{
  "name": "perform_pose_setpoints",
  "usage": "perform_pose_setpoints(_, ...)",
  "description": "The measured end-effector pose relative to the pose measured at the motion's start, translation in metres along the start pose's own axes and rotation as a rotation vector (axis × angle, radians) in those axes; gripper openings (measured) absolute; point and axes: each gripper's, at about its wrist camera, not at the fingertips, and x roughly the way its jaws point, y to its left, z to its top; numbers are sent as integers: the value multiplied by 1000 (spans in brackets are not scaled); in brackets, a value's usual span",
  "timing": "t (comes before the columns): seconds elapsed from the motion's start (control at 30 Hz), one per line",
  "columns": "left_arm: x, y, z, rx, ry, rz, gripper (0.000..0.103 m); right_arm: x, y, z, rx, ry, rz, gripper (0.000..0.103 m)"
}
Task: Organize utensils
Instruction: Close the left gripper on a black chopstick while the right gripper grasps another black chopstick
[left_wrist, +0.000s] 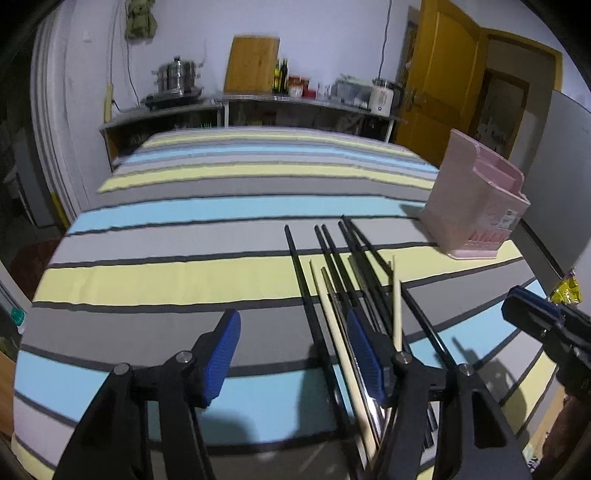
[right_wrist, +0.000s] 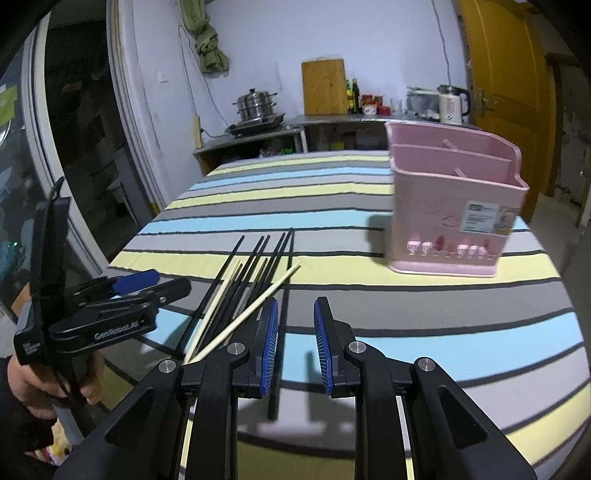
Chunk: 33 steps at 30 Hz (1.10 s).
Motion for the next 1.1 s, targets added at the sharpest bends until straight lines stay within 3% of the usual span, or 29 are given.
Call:
perform_pose_setpoints(0.3, 40, 8, 19, -28, 113, -8, 46, 55, 1, 7, -1, 133, 23, 21)
perform_pose_setpoints(0.6, 54, 8, 31, -23, 124, -13, 46, 95, 3, 13, -22, 217, 16, 21)
perform_pose_setpoints(1.1, 64, 11, 42, 4, 135, 17, 40, 119, -1, 27, -27, 228, -13, 21)
